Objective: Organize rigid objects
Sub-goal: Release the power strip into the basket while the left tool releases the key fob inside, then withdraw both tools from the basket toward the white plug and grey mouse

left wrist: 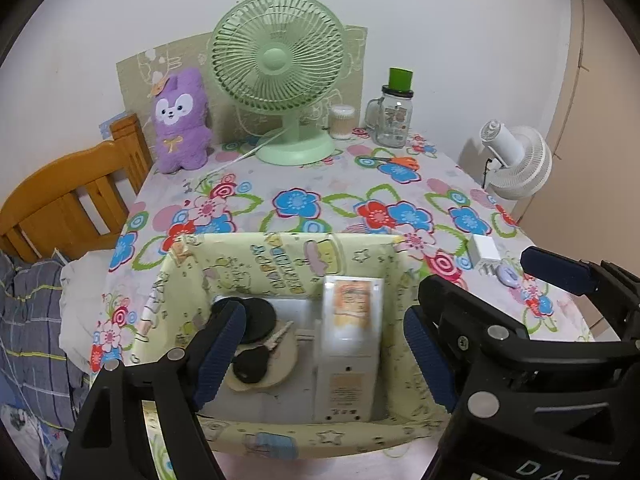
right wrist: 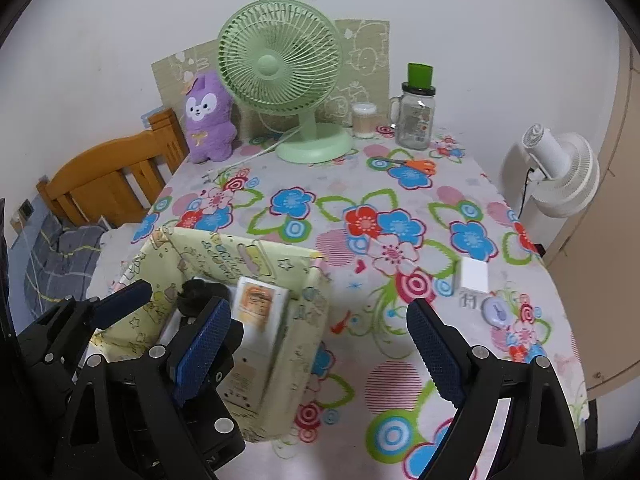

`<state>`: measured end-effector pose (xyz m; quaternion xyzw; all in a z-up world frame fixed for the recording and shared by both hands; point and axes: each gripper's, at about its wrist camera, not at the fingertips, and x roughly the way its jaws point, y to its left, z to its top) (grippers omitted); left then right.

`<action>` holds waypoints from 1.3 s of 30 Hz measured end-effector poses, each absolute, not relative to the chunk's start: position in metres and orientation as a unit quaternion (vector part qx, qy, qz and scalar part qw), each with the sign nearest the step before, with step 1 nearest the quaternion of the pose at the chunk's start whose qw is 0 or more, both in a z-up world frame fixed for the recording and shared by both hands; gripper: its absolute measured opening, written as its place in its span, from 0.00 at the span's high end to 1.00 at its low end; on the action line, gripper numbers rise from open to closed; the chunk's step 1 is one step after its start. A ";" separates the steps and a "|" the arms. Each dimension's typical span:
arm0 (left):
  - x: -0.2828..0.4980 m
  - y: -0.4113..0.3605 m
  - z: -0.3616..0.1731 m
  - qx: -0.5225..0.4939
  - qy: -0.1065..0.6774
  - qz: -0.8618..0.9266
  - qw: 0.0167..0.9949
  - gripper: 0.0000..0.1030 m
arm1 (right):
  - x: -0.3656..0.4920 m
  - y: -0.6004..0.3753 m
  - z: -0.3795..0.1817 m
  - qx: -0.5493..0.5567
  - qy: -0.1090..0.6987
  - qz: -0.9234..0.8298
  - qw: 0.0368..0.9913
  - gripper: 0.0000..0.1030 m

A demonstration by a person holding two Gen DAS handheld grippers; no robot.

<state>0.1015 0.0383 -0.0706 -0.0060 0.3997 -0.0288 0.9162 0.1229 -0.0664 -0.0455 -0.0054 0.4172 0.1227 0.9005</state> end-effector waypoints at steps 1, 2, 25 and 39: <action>0.101 0.035 -0.070 -0.006 0.400 -0.030 0.916 0.19 | 0.123 -0.069 -0.045 -0.005 0.417 0.122 0.901 0.11; 0.101 0.032 -0.069 -0.005 0.399 -0.032 0.916 0.19 | 0.122 -0.073 -0.044 -0.004 0.416 0.119 0.901 0.11; 0.099 -0.033 -0.063 0.001 0.395 -0.054 0.917 0.19 | 0.112 -0.141 -0.036 0.007 0.404 0.087 0.911 0.11; 0.106 -0.065 -0.063 0.002 0.393 -0.064 0.917 0.18 | 0.116 -0.172 -0.036 0.009 0.401 0.076 0.913 0.11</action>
